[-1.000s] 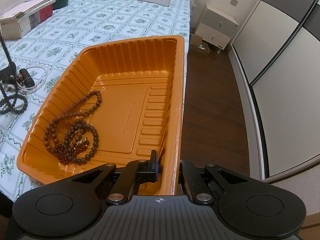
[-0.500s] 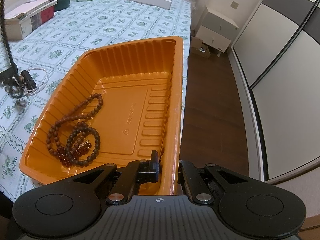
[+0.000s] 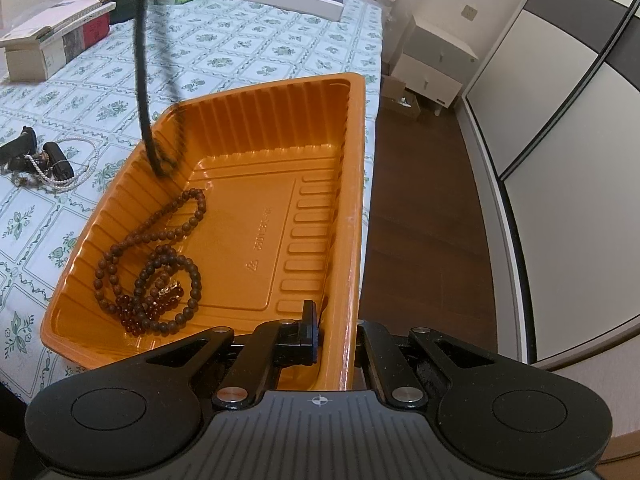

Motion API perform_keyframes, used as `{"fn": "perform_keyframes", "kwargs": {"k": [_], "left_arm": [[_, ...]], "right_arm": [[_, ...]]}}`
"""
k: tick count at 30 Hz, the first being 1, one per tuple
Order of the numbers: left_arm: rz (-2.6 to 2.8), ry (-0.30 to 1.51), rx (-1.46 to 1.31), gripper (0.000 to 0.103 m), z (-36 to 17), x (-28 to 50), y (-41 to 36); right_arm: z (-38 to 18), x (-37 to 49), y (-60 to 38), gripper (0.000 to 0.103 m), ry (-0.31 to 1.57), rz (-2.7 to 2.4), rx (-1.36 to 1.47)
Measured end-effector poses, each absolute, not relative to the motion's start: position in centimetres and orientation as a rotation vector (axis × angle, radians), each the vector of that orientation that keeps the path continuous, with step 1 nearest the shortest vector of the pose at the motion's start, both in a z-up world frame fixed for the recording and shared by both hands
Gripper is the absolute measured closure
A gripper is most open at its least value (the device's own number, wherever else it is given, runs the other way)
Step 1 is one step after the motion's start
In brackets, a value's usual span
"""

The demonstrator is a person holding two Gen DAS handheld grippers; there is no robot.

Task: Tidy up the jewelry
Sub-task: 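Lift the dark bead strand high with the left gripper over the tray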

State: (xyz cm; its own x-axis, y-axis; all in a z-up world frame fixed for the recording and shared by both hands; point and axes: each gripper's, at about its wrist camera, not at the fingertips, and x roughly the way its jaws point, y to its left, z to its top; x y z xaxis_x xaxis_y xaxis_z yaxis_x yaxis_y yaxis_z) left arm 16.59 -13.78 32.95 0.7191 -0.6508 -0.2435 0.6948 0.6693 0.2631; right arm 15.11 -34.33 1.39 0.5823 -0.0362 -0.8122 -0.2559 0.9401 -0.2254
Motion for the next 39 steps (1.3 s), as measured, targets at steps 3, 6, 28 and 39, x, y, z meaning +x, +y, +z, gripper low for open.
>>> {"fn": "perform_keyframes", "kwargs": {"k": [3,6,28,39], "left_arm": [[-0.776,0.182,0.368,0.097,31.0,17.7,-15.4],[-0.793,0.242,0.376,0.097,28.8,19.0,-16.7],[-0.799,0.493,0.393,0.097,18.0,23.6,-19.6],[-0.874,0.524,0.546,0.097,14.0,22.8,-20.3]], "right_arm": [[1.3,15.2,-34.4,0.100,0.946,0.133,-0.338],[1.3,15.2,-34.3,0.100,0.945,0.133,-0.337],[1.1,15.2,-34.4,0.100,0.943,0.137,-0.333],[1.0,15.1,-34.5,0.100,0.944,0.144,-0.339]]}}
